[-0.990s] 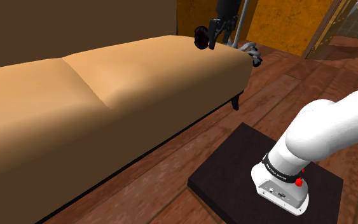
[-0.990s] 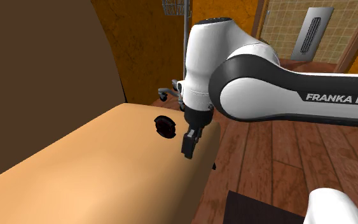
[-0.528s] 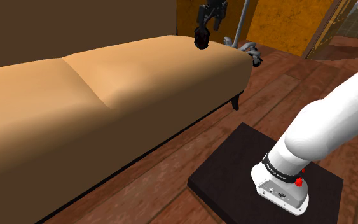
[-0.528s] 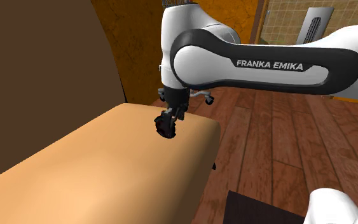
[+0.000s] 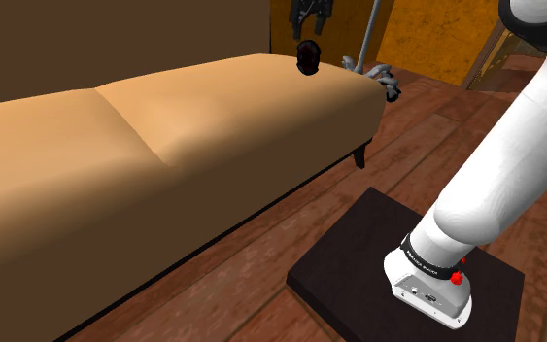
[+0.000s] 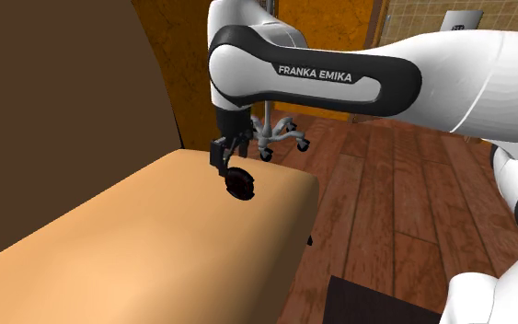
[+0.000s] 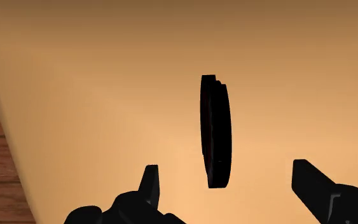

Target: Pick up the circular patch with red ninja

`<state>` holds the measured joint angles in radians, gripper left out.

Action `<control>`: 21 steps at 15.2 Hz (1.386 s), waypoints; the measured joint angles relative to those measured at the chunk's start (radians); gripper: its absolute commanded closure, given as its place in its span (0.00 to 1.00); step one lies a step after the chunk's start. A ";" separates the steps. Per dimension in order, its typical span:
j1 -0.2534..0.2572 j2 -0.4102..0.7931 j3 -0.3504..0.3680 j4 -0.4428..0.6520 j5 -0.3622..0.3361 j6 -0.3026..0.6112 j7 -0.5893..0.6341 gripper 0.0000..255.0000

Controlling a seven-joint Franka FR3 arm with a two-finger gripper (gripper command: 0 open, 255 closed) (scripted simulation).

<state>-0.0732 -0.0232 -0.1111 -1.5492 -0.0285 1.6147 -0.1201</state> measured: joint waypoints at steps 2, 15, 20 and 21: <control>-0.001 -0.007 -0.001 -0.031 -0.001 0.024 -0.001 0.00; -0.001 -0.018 -0.001 -0.094 -0.002 0.077 0.001 1.00; -0.001 -0.009 -0.001 -0.053 -0.001 0.045 -0.001 1.00; -0.001 -0.006 -0.001 -0.039 0.000 0.034 -0.002 1.00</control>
<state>-0.0746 -0.0293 -0.1125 -1.5880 -0.0288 1.6483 -0.1218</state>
